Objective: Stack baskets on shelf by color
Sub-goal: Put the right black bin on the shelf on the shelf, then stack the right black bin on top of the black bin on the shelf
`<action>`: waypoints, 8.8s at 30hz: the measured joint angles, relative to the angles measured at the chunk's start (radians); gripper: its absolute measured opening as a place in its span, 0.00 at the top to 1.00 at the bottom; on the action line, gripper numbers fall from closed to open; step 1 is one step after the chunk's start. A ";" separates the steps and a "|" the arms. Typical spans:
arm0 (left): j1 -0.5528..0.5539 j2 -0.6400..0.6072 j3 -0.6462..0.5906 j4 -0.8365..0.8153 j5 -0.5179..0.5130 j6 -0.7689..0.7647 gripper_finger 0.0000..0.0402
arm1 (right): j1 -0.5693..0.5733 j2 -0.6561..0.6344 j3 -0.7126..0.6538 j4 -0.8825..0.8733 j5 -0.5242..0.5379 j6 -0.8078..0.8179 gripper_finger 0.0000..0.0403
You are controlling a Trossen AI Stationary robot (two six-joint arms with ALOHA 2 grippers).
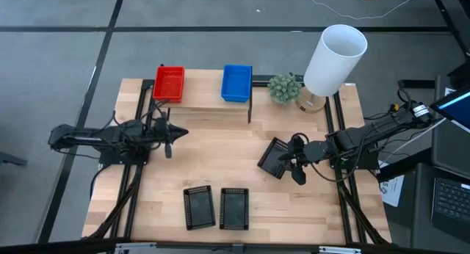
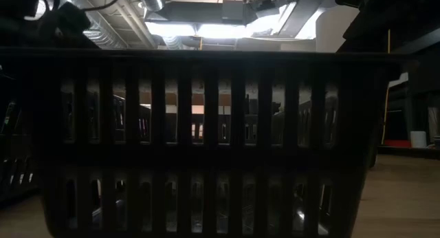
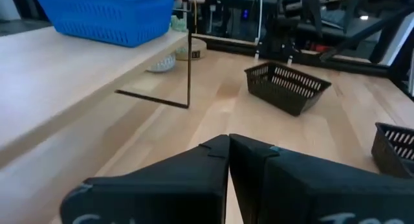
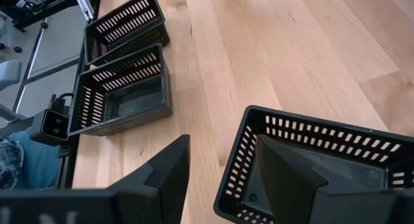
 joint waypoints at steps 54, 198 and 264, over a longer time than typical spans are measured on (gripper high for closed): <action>0.001 -0.062 -0.085 0.043 0.153 0.132 0.99 | -0.002 0.548 0.455 -0.437 0.015 0.058 0.57; 0.002 -0.059 -0.085 0.044 0.149 0.132 0.99 | -0.582 1.258 1.594 -0.201 -0.053 -0.756 0.78; 0.002 -0.059 -0.085 0.044 0.149 0.132 0.99 | 0.256 1.468 1.675 -0.756 -0.120 0.138 0.78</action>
